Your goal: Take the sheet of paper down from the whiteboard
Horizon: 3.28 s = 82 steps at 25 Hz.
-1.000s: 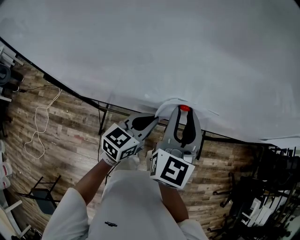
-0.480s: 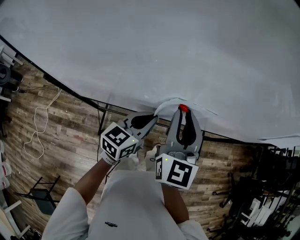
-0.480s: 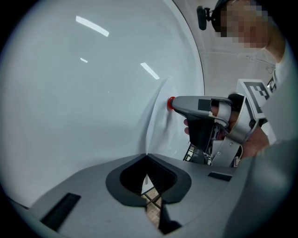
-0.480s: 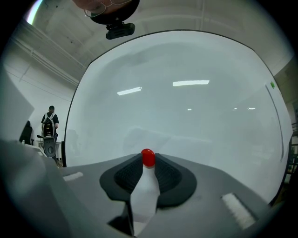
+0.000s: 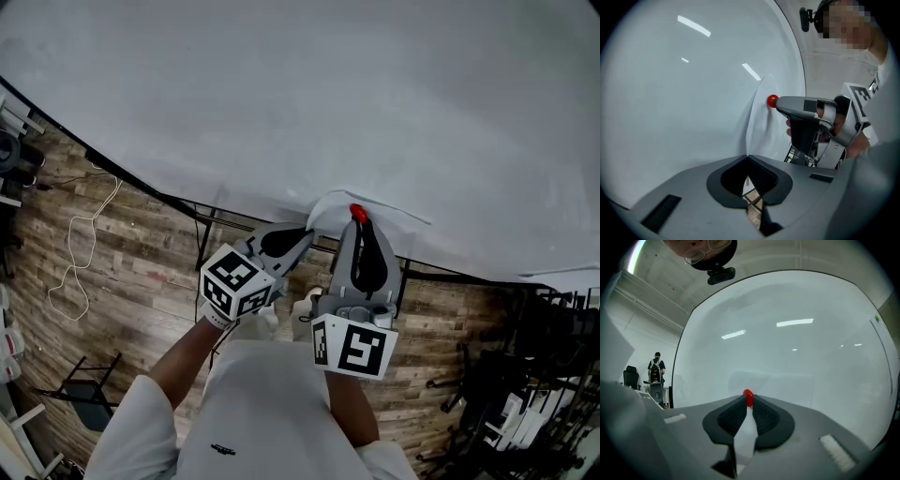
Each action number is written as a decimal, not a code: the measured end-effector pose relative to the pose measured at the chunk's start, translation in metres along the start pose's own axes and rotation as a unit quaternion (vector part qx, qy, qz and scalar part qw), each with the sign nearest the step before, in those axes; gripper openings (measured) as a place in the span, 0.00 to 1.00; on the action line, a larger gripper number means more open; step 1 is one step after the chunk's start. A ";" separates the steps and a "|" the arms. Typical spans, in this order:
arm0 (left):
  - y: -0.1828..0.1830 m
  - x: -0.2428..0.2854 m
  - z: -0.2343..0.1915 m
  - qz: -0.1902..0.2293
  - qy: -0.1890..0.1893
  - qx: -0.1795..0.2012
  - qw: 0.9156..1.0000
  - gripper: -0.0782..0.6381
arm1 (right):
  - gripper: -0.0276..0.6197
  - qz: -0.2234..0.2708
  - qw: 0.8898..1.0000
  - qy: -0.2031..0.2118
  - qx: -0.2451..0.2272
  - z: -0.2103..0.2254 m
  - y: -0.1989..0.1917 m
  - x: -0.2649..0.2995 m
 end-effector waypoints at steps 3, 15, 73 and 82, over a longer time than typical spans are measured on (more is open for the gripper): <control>0.001 -0.001 -0.001 0.002 0.000 -0.001 1.000 0.12 | 0.09 0.007 1.000 0.011 0.017 -0.002 0.001 -0.004; 0.004 -0.005 -0.001 0.011 0.000 -0.008 1.000 0.12 | 0.08 0.014 0.999 0.027 0.039 -0.008 0.007 -0.016; 0.082 -0.142 0.042 0.142 0.156 0.061 0.976 0.12 | 0.08 0.032 0.999 0.010 -0.022 0.056 0.024 -0.116; 0.081 -0.143 0.045 0.142 0.154 0.061 0.976 0.12 | 0.08 0.037 0.999 0.017 -0.021 0.053 0.025 -0.115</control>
Point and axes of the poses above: the fingertips, and each gripper's own axes: x forward along the fingers, z to its right, y out of its top, the point moved 3 cm from there along -x, backward along the fingers, and after that the axes turned 13 degrees about z, right-handed, at the moved point
